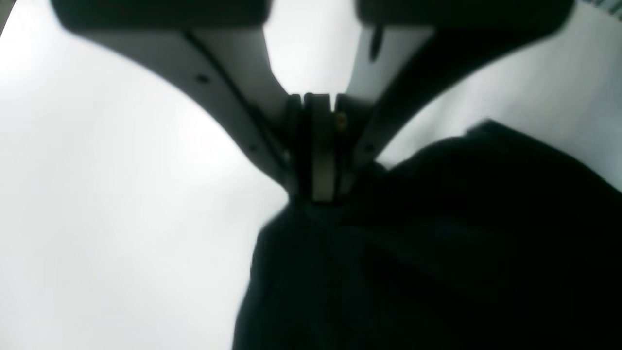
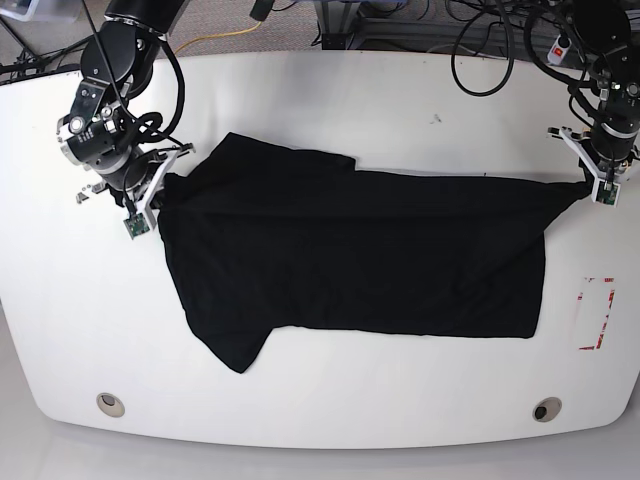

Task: Fold the T-shirt properly
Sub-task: 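Lay the shirt flat, dragging both grippers back across the table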

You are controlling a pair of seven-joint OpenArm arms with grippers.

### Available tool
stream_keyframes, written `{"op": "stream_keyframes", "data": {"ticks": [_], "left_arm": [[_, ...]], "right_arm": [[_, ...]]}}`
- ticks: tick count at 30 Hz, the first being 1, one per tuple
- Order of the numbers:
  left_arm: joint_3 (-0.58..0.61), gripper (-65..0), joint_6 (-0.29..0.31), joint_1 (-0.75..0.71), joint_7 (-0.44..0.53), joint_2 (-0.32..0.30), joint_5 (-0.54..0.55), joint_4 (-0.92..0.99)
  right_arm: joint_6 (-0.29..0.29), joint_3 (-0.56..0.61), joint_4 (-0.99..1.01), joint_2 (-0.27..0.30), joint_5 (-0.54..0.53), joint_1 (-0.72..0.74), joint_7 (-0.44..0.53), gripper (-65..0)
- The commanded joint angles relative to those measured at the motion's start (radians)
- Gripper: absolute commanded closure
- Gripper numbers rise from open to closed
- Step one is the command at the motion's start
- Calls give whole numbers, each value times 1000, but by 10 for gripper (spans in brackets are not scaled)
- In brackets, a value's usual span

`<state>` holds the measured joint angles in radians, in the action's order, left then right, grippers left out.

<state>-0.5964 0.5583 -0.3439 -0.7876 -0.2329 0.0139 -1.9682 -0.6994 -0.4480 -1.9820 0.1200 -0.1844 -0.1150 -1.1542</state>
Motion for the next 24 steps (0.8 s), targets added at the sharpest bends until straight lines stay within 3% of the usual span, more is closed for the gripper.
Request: {"op": "stream_keyframes", "data": {"ticks": [1, 8, 21, 24], "left_arm": [[-3, 0, -2, -27, 32, -12, 10, -15], [-50, 0, 9, -71, 86, -10, 10, -13], [-53, 0, 12, -71, 92, -10, 10, -13], [-53, 0, 13, -71, 92, -10, 10, -13]], "right_arm": [[1, -27, -29, -3, -10, -16, -16, 0], [1, -131, -13, -9, -53, -50, -88, 0], [1, -148, 218, 36, -498, 24, -188, 0], [1, -148, 290, 37, -554, 42, -208, -5]]}}
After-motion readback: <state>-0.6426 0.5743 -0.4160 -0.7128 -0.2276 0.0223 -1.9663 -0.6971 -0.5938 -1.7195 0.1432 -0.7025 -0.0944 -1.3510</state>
